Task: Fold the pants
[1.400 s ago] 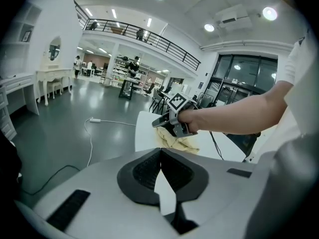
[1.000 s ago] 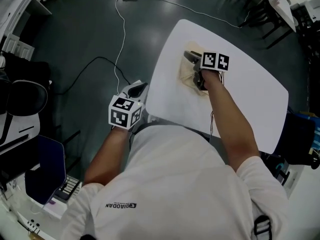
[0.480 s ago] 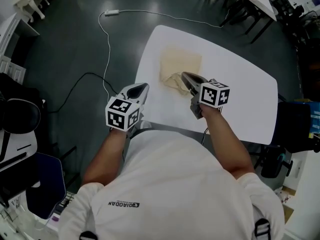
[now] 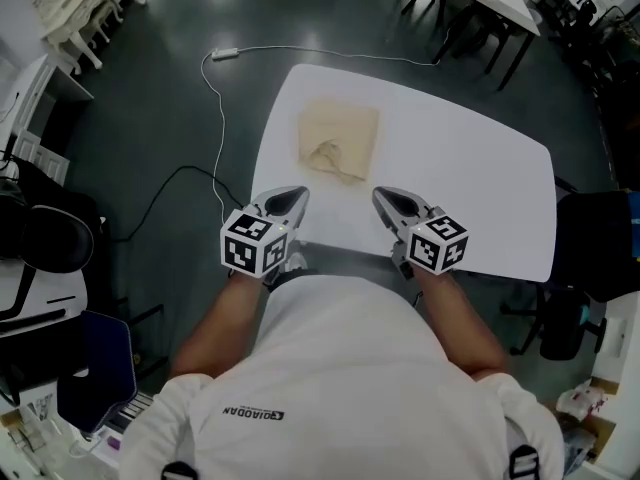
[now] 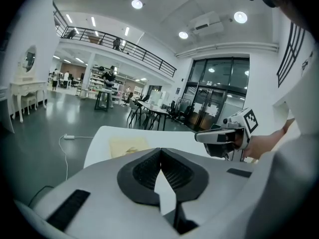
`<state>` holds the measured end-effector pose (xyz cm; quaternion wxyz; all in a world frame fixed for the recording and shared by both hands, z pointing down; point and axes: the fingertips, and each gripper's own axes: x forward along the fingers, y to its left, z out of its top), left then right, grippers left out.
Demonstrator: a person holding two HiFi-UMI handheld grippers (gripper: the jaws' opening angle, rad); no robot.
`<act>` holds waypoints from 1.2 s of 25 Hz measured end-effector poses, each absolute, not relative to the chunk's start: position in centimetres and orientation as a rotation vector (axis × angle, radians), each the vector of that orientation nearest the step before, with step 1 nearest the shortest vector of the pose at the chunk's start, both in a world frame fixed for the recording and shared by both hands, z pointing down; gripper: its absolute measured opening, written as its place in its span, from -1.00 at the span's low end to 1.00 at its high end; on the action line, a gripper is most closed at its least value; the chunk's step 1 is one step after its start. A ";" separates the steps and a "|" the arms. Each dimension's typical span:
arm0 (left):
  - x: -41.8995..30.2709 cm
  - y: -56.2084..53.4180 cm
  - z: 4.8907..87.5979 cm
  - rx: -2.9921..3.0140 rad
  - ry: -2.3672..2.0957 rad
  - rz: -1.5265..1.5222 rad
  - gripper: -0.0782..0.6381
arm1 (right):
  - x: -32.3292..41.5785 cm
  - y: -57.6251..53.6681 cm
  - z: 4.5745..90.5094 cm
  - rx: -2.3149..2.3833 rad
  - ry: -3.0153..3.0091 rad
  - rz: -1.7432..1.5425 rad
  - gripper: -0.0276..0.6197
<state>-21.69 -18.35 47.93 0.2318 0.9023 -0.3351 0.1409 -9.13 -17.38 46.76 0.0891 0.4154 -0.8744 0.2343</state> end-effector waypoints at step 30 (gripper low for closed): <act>-22.1 -8.2 46.2 2.512 -0.894 0.419 -0.70 | -8.9 -6.6 48.1 1.238 -2.589 0.740 -0.86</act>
